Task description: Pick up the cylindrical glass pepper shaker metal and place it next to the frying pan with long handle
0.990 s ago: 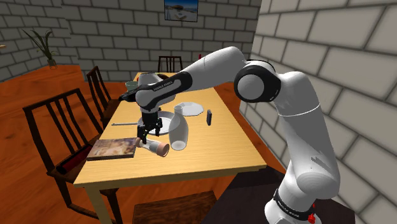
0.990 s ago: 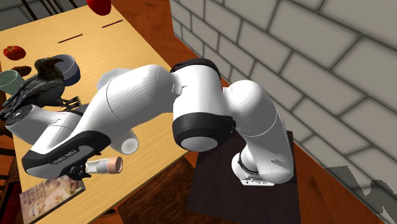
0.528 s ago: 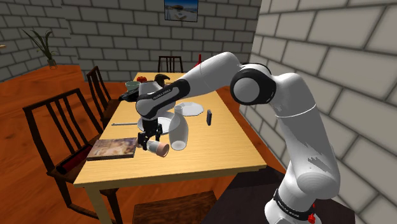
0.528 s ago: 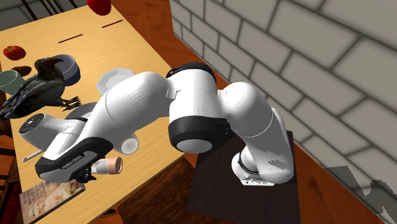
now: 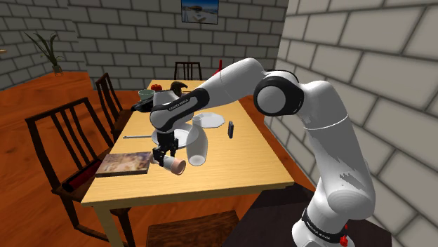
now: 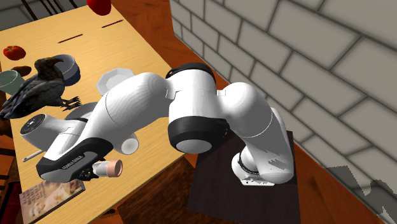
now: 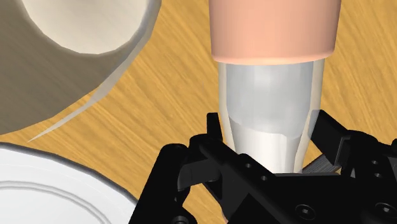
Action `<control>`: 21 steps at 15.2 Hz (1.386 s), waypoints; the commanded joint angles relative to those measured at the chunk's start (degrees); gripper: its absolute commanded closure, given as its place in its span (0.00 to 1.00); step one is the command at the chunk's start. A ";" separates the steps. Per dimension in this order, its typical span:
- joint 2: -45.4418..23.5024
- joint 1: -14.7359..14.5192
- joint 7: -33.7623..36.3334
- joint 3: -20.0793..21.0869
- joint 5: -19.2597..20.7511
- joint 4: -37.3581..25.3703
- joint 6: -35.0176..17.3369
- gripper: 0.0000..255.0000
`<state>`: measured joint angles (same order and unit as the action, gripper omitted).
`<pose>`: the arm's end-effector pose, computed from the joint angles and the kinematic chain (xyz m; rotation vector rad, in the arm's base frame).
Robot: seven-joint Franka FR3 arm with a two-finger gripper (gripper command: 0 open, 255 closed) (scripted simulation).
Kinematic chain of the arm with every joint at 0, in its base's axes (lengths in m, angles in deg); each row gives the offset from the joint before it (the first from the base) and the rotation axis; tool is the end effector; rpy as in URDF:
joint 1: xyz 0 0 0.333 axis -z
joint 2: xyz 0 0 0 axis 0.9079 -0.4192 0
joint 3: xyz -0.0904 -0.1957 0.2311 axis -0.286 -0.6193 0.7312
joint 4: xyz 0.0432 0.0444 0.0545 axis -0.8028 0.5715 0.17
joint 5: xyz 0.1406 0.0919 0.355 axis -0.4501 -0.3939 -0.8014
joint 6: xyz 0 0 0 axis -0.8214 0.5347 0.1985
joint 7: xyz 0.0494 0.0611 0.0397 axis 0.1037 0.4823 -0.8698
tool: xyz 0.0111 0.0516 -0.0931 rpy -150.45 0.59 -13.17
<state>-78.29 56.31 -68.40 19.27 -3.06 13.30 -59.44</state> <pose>0.6695 0.1605 0.2710 -3.0000 -0.2774 0.1316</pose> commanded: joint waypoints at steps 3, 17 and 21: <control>-0.03 -0.01 0.00 0.02 -0.01 0.02 -0.01 1.00; 3.08 0.07 0.51 0.06 0.03 -1.44 4.53 1.00; 4.40 0.11 0.77 0.08 0.05 -2.53 6.92 1.00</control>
<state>-74.12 56.47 -67.77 19.33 -3.03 11.20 -53.18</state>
